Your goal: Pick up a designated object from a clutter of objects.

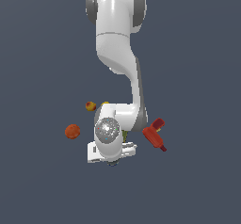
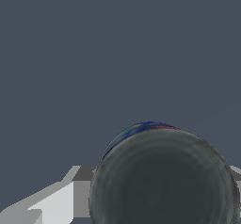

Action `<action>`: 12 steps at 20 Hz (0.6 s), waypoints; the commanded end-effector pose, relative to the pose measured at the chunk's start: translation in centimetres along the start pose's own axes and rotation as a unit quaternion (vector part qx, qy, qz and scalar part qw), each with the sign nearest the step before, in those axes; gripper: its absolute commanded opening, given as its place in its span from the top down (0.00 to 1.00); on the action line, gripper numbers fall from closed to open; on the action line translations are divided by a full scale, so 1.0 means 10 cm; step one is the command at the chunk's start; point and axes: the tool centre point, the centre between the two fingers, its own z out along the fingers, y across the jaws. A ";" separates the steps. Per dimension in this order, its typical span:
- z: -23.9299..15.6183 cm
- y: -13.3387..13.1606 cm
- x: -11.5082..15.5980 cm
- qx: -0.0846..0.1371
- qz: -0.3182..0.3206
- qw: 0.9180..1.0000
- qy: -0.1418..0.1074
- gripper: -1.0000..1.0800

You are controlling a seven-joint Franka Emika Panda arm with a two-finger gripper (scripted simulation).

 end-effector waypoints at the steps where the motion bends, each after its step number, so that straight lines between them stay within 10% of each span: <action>1: -0.02 0.00 -0.01 0.000 0.000 1.000 0.000 1.00; 12: -0.39 0.08 -0.20 0.000 0.000 1.000 0.000 1.00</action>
